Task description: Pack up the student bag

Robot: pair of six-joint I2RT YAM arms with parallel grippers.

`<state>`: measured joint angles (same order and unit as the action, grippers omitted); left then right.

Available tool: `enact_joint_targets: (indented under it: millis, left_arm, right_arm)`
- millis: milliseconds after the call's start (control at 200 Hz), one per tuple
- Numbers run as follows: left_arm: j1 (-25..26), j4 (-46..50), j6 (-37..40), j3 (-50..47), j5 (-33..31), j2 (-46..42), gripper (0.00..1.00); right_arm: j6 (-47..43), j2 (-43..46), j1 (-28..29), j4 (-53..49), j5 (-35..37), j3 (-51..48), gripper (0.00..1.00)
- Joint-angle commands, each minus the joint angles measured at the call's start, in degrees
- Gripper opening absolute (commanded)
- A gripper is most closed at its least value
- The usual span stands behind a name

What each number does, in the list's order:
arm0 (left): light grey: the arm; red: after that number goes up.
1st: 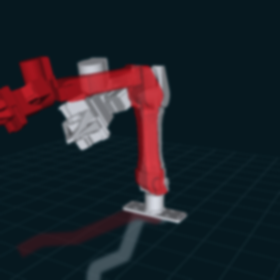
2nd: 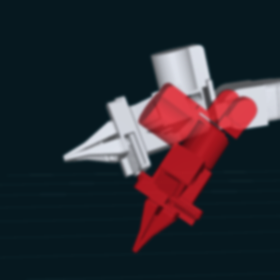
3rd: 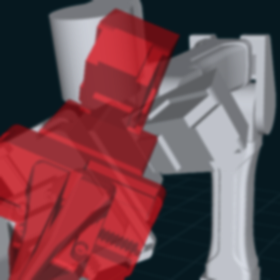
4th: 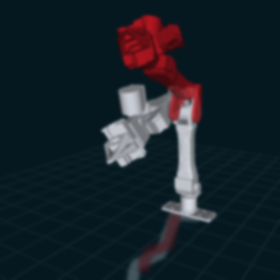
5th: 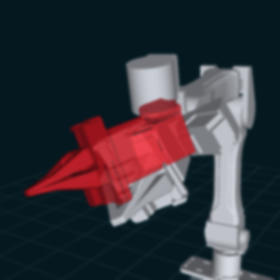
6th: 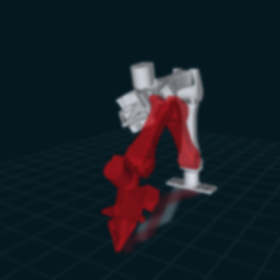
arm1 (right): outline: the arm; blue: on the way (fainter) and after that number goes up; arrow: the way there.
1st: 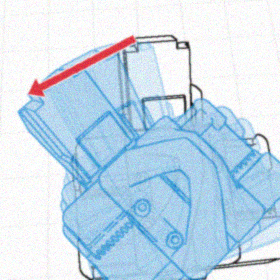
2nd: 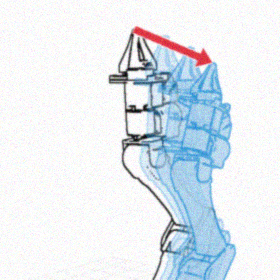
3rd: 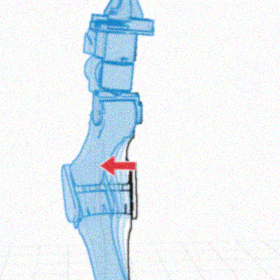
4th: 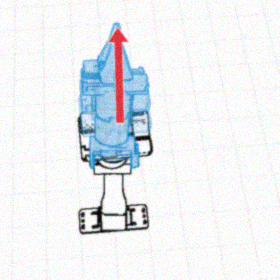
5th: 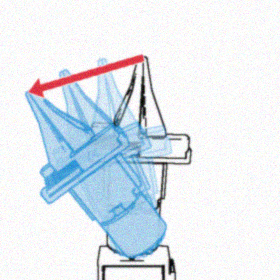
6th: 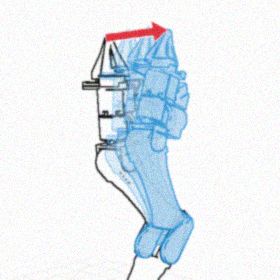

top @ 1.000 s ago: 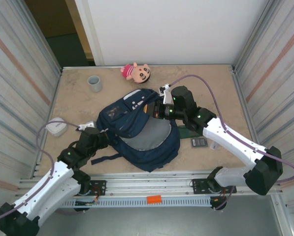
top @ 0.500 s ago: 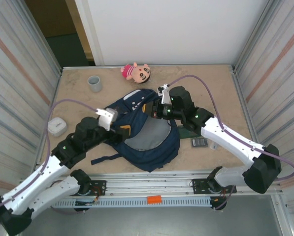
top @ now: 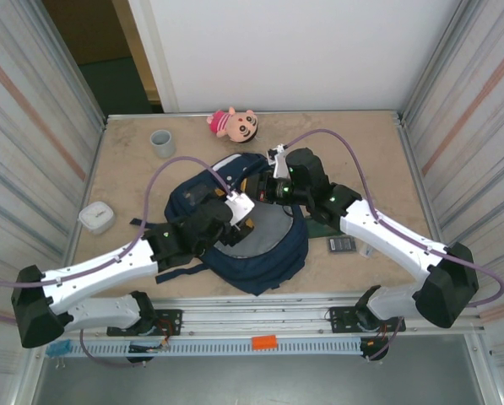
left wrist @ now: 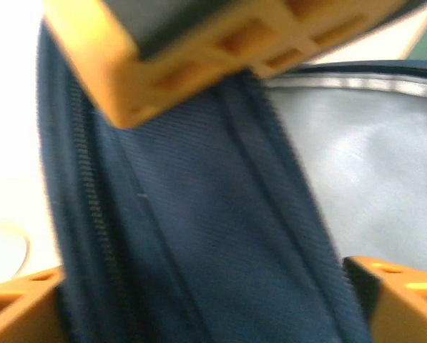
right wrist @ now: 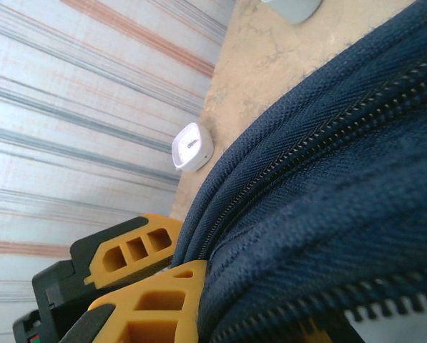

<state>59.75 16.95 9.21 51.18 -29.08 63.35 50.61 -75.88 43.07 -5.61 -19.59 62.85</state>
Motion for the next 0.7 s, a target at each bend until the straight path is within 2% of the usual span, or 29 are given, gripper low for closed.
enact_joint_targets:
  millis: [0,135,246,371,551,626,697]
  left_arm:
    - [0.12,-4.74,0.72,-1.88,-5.06,-4.84,0.74]
    - [-1.97,-6.12,-0.39,-5.36,-0.37,-11.58,0.54]
    - [-5.0,-4.51,-2.72,-6.72,0.73,-14.82,0.32]
    - [-7.39,-3.86,-3.12,-8.51,4.76,-15.89,0.18]
    - [-7.62,-2.84,-5.29,-8.77,6.24,-14.79,0.07]
    - [-7.64,-2.55,-5.84,-8.45,5.74,-14.51,0.06]
    - [-7.65,-1.13,-6.2,-7.38,3.74,-14.15,0.06]
  right_arm:
    - [-0.37,1.49,0.09,4.19,-0.3,2.39,0.16]
    - [-2.13,3.43,-0.6,0.62,0.69,1.74,0.36]
    - [-4.31,5.88,-1.66,-4.96,2.35,1.06,0.45]
    - [-6.16,9.75,-3.78,-11.43,4.24,-0.84,0.52]
    - [-8.83,14.99,-8.4,-23.7,7.4,-3.98,0.63]
    - [-9.41,16.48,-9.17,-29.8,11.93,-6.95,0.64]
    - [-8.88,17.64,-9.68,-33.03,12.03,-10.54,0.63]
